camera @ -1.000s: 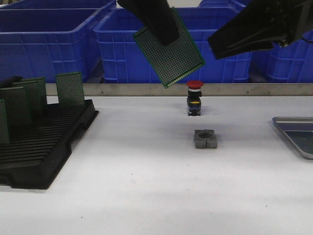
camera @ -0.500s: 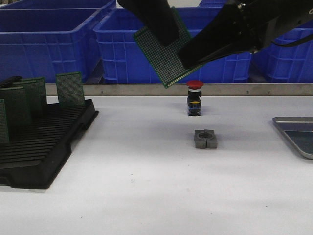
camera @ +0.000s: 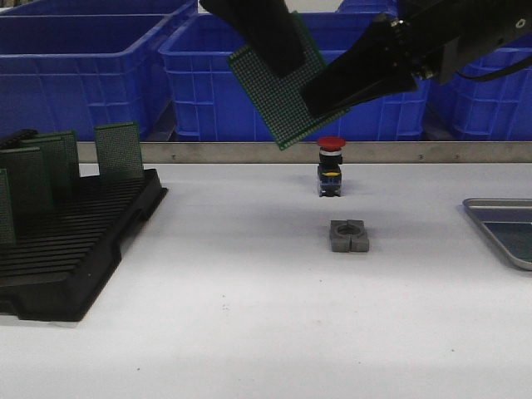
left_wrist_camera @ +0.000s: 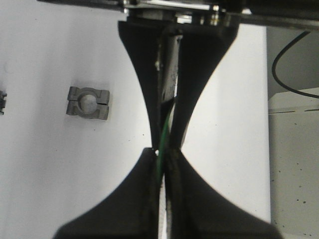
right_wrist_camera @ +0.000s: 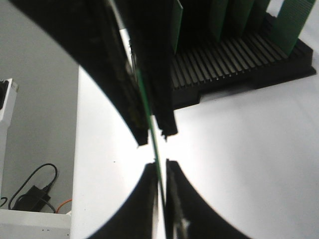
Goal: Place circuit board on tray
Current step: 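Reach the right gripper to the held board and grasp it, then release with the left gripper, carry board to tray with right gripper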
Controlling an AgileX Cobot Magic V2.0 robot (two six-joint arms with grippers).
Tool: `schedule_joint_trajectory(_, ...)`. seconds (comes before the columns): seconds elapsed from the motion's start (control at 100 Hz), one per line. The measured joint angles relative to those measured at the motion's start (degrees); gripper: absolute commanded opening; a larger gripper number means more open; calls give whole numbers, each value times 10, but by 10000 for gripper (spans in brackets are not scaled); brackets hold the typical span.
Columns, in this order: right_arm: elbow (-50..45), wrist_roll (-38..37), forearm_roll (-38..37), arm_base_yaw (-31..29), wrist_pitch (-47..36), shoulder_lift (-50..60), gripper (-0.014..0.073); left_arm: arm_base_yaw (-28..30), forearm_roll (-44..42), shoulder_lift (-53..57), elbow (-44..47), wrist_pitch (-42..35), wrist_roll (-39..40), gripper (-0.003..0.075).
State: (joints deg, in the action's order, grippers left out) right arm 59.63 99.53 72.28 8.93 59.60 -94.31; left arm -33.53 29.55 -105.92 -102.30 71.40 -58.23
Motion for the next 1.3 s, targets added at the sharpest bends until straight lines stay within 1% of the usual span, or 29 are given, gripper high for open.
schedule_joint_trajectory(0.08, 0, 5, -1, 1, 2, 0, -62, 0, 0, 0, 0, 1, 0, 4)
schedule_joint_trajectory(0.15, 0, 6, -1, 1, 2, 0, -62, 0, 0, 0, 0, -1, 0, 84)
schedule_joint_trajectory(0.22, 0, 5, -1, 1, 5, 0, -62, 0, -1, 0, 0, -7, 0, 227)
schedule_joint_trajectory(0.25, 0, 2, 1, 1, 5, 0, -62, 0, -1, 0, 0, -7, 0, 320)
schedule_joint_trajectory(0.26, 0, 2, 2, 1, 4, 0, -62, 0, -1, 0, 0, -7, 0, 340)
schedule_joint_trajectory(0.27, 0, 2, 2, 1, 3, 0, -62, 0, -1, 0, 0, -7, 0, 379)
schedule_joint_trajectory(0.29, 0, 1, 3, 1, 1, 0, -62, 0, -1, 0, 0, -7, 0, 418)
schedule_joint_trajectory(0.3, 0, 1, 3, 1, 0, 0, -62, 0, -1, 0, 0, -7, 0, 456)
schedule_joint_trajectory(0.34, 0, -1, 3, 1, -6, 0, -62, 0, -1, 0, 0, -6, 0, 557)
schedule_joint_trajectory(0.39, 0, -2, 3, 1, -11, 0, -62, 0, 0, 0, 0, -6, 0, 643)
schedule_joint_trajectory(0.44, 0, -4, 4, 0, -15, 0, -62, 0, 0, 0, 0, -6, 0, 687)
schedule_joint_trajectory(0.47, 0, -9, 4, 0, -18, 0, -62, 0, 0, 0, 0, -5, 0, 690)
schedule_joint_trajectory(0.57, 0, -33, -2, -8, -35, 6, -62, 0, 0, 0, 0, -5, 0, 664)
schedule_joint_trajectory(0.63, 0, -56, -10, -21, -44, 15, -62, 0, 0, 0, 0, -5, 0, 657)
schedule_joint_trajectory(0.76, 0, -141, -51, -63, -30, 37, -62, 0, 1, 0, 0, -20, 0, 656)
schedule_joint_trajectory(0.89, 0, -264, -94, -139, -49, 43, -62, 0, 1, 0, 0, -8, 0, 656)
schedule_joint_trajectory(1.03, 0, -373, -137, -226, -65, 40, -62, 0, 1, 0, 0, -7, 0, 656)
schedule_joint_trajectory(1.18, 0, -447, -162, -309, -67, 18, -62, 0, 1, 0, 0, -7, 0, 656)
schedule_joint_trajectory(1.3, 0, -479, -170, -347, -65, -11, -62, 0, 1, 0, 0, -6, 0, 656)
